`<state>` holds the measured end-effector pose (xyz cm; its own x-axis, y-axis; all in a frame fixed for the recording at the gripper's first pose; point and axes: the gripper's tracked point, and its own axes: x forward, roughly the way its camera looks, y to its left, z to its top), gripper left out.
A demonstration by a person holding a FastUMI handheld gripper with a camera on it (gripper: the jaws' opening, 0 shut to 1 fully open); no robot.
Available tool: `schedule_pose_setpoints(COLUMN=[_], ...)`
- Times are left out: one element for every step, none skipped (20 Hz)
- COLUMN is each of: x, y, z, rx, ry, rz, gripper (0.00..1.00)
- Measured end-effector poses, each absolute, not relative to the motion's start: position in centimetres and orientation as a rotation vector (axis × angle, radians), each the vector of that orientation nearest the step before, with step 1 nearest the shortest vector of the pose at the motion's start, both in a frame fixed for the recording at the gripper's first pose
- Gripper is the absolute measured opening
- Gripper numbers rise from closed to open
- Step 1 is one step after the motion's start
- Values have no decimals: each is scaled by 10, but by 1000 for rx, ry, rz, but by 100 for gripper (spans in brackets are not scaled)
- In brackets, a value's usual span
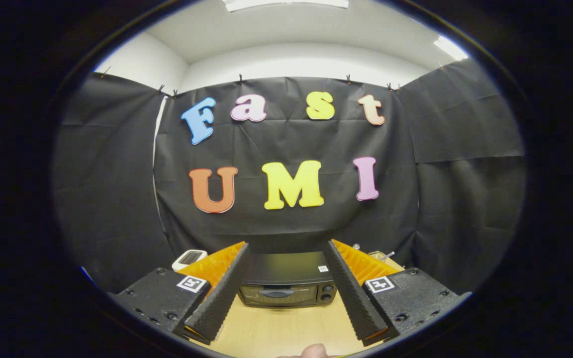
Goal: Open the toaster oven, put the food inside, and close the toaster oven door.
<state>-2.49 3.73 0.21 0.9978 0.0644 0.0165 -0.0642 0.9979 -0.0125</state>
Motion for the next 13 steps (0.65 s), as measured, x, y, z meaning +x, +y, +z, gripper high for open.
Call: schedule_pose_setpoints(x=[-23, -21, -21, -21, -23, -24, -27, -29, -31, -33, -34, -36, -37], y=[41, 45, 49, 51, 54, 57, 59, 63, 67, 73, 78, 82, 87], z=[2, 0, 0, 3, 8, 12, 15, 15, 15, 16, 16, 17, 18], rx=[-14, -16, -19, -24, -30, -36, -43, -50, -55, -58, -60, -64, -66], ry=[-13, -8, -8, -15, -31, -47, -57, -64, -69, -72, -73, -75, -78], rz=[69, 78, 86, 89, 91, 90, 91, 94, 102, 113, 124, 130, 137], gripper=[100, 100, 100, 100, 100, 100, 100, 100, 100, 100, 100, 100, 100])
